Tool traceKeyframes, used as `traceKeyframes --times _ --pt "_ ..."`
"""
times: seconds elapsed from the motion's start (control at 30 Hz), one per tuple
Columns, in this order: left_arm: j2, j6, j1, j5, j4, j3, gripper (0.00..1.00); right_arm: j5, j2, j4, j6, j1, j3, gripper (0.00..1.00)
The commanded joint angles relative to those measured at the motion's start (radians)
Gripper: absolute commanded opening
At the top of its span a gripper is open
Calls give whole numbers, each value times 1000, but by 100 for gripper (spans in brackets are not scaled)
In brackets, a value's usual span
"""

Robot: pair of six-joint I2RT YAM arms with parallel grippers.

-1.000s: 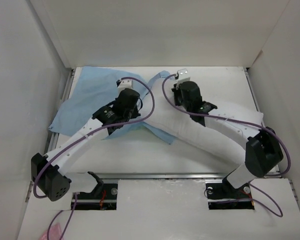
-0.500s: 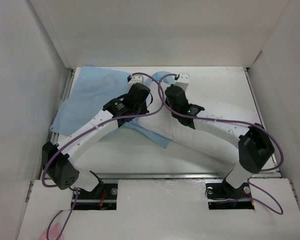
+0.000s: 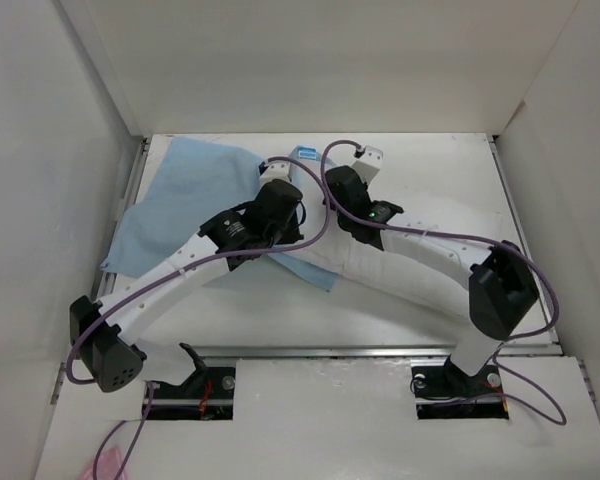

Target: Put the pillow into the pillowcase

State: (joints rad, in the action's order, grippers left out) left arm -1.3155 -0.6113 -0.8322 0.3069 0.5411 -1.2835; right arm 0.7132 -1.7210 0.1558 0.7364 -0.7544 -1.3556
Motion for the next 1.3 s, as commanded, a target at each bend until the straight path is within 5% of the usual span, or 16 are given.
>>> traceKeyframes --times 0.0,0.03,0.07,0.1,0.17,0.2,0.3,0.33,0.43,0.6,0.87,0.97,1.0,1.03,1.07,1.27 --pt "-46 -19 -16 15 3 -72 0 -185 102 -129 15 -8 91 0" --pt "-63 -19 -16 29 22 -89 3 -248 142 -216 -35 -8 125 0" --pt "-80 -7 -16 41 42 -106 43 -308 162 -263 -73 -8 162 0" --pt "-108 -7 -16 66 65 -147 57 -416 179 -303 -113 -8 229 0" --pt "-120 -16 -16 163 138 -187 64 -431 222 -289 -126 -8 274 10" --pt "-120 -28 -7 193 154 -204 68 -404 238 -277 -149 -8 294 30" --pt "-93 1 47 224 140 -227 94 -354 303 -211 -202 -8 351 63" --pt "-84 16 83 224 125 -227 100 -338 320 -194 -213 -8 360 84" --pt "-74 86 154 187 66 -237 100 -337 376 -156 -268 -8 360 99" --pt "-217 208 317 -19 5 -293 98 -302 370 -81 -365 -8 262 100" --pt "-378 323 315 -175 -7 -384 92 -316 183 34 -374 87 1 100" --pt "-398 323 315 -158 -18 -355 79 -484 127 25 -406 171 -69 100" --pt "-410 314 315 -147 -4 -343 66 -557 114 16 -417 203 -97 100" --pt "-410 314 324 -147 -4 -343 66 -587 98 5 -433 216 -111 100" --pt "-422 299 324 -135 -4 -332 54 -613 60 -4 -449 227 -126 100" --pt "-470 298 324 -144 7 -332 40 -707 -89 13 -545 236 -246 100"
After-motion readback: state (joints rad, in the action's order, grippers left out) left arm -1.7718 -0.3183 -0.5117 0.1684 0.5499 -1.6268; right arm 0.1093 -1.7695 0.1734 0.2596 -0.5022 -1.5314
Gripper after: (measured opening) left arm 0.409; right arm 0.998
